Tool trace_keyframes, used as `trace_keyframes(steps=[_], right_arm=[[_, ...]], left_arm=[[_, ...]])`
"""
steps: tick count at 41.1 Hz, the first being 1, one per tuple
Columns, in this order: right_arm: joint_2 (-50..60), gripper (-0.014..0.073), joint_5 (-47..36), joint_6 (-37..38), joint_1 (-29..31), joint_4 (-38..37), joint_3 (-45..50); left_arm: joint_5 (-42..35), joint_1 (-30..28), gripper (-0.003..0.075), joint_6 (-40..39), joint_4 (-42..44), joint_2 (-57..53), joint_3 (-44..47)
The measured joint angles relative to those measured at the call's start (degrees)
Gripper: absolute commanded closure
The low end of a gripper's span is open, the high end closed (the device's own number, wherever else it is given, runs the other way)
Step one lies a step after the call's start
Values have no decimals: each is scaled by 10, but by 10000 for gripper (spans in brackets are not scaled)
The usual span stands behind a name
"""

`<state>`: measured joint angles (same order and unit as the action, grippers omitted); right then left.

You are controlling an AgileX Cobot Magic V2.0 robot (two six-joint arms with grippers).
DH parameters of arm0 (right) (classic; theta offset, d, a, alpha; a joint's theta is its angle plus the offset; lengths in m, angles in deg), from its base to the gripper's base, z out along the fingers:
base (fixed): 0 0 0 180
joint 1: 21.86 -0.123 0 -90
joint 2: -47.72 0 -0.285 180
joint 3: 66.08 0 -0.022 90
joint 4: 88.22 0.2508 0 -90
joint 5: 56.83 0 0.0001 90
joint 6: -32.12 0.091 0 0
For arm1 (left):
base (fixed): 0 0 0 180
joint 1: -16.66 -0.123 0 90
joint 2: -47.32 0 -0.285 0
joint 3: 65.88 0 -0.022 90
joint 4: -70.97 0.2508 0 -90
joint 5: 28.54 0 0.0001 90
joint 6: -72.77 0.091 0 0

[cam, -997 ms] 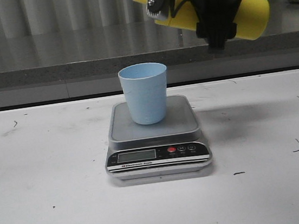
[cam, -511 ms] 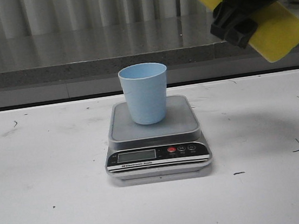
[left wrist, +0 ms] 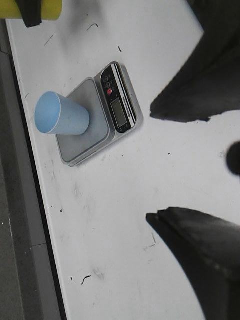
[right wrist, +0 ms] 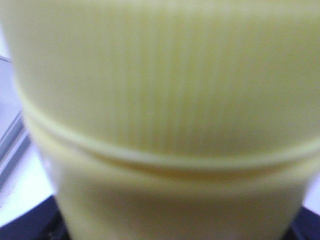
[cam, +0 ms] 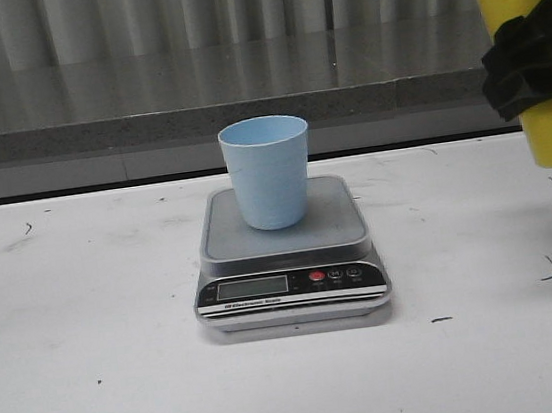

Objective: Pour seasoning into cup on scale with both arms
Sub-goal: 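Turn the bottle upright and lower it to the table with right gripper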

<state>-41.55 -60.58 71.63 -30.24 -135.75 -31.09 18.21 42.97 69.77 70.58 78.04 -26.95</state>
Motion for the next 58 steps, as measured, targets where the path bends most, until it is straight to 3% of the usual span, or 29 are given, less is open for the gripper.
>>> trace_keyframes(steps=[9,17,31,50,54,58], right_arm=[[-27,222,-166,-20,71,-9,32],[-93,222,-270,-64,97,-12,33],[-186,222,-406,-232,98,113,33],[-306,218,-579,-343,99,236,32],[-322,176,-584,-354,99,264,32],[-329,77,-591,-359,99,281,31]], left_arm=[[0,0,332,0,0,0,0],[0,0,332,0,0,0,0],[0,0,332,0,0,0,0],[0,0,332,0,0,0,0],[0,0,332,0,0,0,0],[0,0,332,0,0,0,0]])
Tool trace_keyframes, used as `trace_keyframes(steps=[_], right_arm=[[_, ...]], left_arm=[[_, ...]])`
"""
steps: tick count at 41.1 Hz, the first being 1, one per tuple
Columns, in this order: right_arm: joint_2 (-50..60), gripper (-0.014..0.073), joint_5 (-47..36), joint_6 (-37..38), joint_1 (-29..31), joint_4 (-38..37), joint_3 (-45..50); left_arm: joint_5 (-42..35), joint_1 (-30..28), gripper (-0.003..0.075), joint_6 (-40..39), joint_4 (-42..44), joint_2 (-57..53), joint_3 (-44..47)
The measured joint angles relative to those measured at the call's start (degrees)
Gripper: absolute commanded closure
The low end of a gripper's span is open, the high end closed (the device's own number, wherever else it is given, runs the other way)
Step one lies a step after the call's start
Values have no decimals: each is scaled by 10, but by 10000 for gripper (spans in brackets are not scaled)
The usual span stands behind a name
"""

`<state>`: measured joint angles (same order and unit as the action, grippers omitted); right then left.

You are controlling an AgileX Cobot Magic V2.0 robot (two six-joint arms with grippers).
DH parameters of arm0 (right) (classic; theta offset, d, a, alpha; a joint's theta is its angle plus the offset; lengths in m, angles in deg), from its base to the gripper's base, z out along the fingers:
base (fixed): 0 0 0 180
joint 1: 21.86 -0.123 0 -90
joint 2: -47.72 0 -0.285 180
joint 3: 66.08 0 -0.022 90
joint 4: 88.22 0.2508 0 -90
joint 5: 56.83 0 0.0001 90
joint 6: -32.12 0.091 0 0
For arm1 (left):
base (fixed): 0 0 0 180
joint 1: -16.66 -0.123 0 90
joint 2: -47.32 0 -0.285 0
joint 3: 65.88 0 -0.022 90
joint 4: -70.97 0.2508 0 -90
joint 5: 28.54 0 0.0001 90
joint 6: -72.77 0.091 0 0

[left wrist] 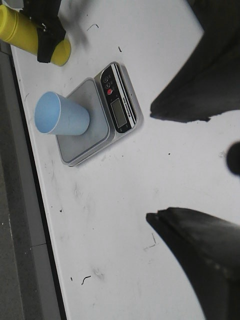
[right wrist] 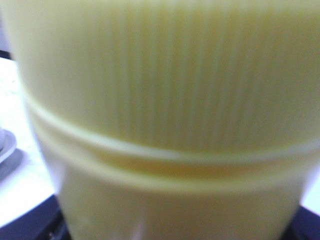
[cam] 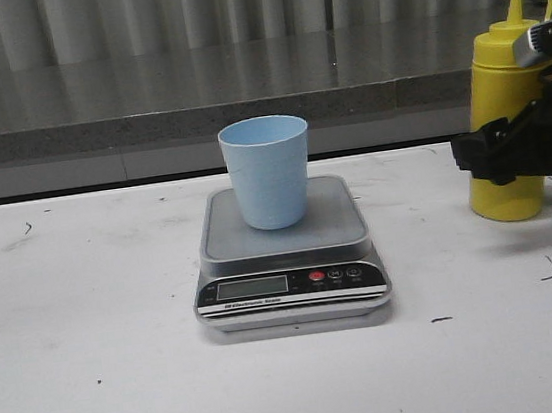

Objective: Pour seasoning into cup on scale with both arms
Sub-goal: 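Turn the bottle upright and lower it to the table with right gripper, then open the right gripper and withdraw it from the bottle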

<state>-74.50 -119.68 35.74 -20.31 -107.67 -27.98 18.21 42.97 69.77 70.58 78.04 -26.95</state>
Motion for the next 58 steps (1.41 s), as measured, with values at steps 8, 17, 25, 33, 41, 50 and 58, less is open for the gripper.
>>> trace_keyframes(steps=[8,17,25,33,41,50,58], right_arm=[[-7,-69,-17,-2,0,5,-2],[-2,-69,-22,-2,0,10,17],[36,-69,-22,-2,0,32,73],[128,-69,9,35,0,47,147],[272,-69,231,104,0,12,167],[450,-69,501,286,-37,-114,152],[560,-69,668,388,-118,-190,120]], left_arm=[[0,0,332,0,0,0,0],[0,0,332,0,0,0,0],[0,0,332,0,0,0,0],[0,0,332,0,0,0,0],[0,0,332,0,0,0,0],[0,0,332,0,0,0,0],[0,0,332,0,0,0,0]])
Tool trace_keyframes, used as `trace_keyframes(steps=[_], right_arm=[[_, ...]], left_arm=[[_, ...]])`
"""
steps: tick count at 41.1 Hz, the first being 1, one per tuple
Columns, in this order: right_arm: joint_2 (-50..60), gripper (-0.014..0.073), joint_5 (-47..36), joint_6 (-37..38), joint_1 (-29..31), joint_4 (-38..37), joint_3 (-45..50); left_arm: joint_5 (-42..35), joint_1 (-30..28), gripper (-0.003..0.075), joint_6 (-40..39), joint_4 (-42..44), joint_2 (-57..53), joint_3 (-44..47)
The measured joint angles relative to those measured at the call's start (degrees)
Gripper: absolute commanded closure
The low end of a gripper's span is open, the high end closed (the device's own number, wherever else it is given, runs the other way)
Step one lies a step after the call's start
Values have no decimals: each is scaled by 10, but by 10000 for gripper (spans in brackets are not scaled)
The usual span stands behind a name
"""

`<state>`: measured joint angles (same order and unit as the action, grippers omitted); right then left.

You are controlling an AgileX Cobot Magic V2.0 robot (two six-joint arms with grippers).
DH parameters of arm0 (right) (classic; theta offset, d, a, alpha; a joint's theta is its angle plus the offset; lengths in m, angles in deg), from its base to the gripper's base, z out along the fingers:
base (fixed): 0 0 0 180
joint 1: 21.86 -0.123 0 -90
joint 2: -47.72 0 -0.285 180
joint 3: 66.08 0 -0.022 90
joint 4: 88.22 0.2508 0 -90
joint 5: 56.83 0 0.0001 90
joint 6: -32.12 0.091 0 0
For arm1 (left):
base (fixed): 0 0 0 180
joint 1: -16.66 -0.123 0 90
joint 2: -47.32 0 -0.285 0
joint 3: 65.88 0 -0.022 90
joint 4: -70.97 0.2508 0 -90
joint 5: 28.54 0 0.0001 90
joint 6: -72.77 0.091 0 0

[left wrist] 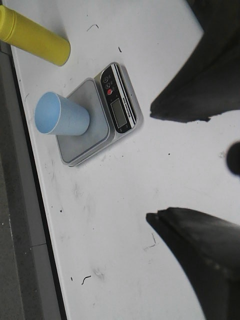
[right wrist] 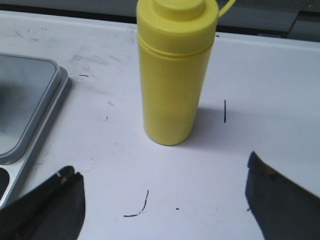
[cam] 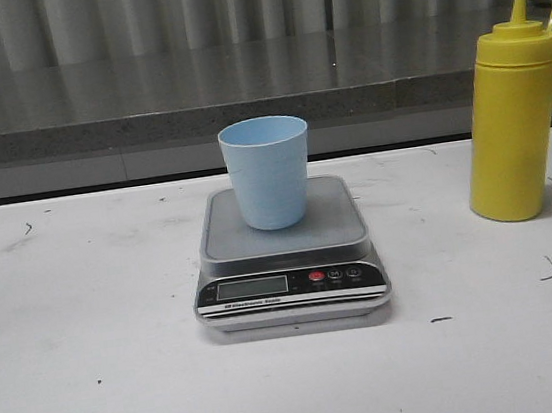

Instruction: Pour seasoning into cup on scale with both arms

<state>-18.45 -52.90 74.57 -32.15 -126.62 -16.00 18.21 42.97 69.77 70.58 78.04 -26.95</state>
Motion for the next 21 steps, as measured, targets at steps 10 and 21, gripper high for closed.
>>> trace_keyframes(steps=[10,21], right_arm=[[40,-62,239,-15,-111,22,-75],[66,-56,399,-229,-141,202,-146]], left_arm=[[0,0,332,0,0,0,0],[0,0,332,0,0,0,0]])
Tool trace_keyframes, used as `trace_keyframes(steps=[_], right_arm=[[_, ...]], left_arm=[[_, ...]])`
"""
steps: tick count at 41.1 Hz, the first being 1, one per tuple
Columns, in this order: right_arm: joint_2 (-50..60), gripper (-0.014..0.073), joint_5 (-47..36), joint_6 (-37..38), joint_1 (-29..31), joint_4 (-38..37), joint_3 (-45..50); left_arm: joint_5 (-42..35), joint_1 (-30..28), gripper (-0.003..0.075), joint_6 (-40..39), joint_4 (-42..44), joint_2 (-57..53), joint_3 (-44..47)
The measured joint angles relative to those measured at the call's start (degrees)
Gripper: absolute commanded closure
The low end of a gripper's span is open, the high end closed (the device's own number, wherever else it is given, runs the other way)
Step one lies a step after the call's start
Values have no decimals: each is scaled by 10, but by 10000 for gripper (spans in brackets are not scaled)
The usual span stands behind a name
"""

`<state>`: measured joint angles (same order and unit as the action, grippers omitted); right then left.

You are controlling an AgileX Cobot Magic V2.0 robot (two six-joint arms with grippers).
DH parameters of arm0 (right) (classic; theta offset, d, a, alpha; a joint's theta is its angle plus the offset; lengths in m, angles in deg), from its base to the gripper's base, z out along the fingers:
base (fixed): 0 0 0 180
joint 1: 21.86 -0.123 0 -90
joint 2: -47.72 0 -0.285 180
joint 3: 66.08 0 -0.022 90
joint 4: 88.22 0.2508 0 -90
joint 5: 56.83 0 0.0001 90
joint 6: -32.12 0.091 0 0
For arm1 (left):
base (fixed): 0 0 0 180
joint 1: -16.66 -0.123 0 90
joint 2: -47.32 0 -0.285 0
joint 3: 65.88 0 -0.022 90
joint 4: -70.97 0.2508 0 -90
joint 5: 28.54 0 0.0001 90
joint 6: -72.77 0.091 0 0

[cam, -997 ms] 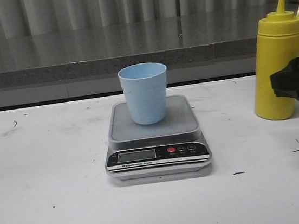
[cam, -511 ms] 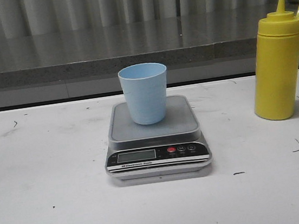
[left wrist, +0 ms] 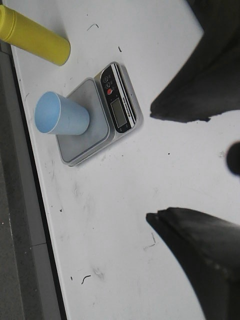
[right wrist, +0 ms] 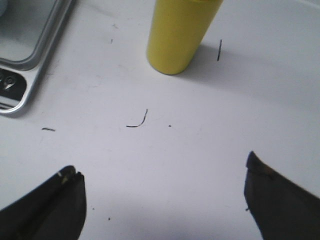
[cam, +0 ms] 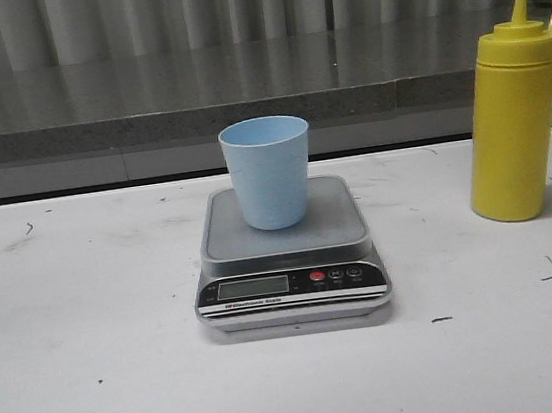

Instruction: Pour seasoning into cup on scale with both arms

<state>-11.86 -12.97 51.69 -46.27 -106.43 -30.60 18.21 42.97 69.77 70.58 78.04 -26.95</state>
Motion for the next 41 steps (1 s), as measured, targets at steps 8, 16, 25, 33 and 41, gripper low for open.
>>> trace_keyframes(steps=[8,16,25,33,41], right_arm=[[90,-56,3,-43,20,59,10],[188,-56,5,-69,21,94,41],[254,-56,8,-88,21,129,47],[258,-50,14,-88,21,113,47],[258,37,17,-88,21,109,47]], left_arm=[[0,0,332,0,0,0,0],[0,0,332,0,0,0,0],[0,0,332,0,0,0,0],[0,0,332,0,0,0,0],[0,0,364,0,0,0,0]])
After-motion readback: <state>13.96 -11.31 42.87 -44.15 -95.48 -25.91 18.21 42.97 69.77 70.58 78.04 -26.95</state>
